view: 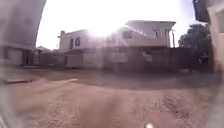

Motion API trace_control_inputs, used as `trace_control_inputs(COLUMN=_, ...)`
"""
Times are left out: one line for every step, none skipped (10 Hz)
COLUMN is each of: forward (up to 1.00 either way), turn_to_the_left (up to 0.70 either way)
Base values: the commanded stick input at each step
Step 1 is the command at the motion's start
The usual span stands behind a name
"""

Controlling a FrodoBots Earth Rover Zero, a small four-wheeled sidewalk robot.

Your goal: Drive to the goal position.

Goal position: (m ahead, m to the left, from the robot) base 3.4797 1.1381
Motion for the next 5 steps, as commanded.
trace_control_inputs(forward=0.7, turn_to_the_left=0.02)
trace_control_inputs(forward=0.7, turn_to_the_left=0.02)
trace_control_inputs(forward=0.7, turn_to_the_left=0.02)
trace_control_inputs(forward=0.7, turn_to_the_left=0.02)
trace_control_inputs(forward=0.7, turn_to_the_left=0.02)
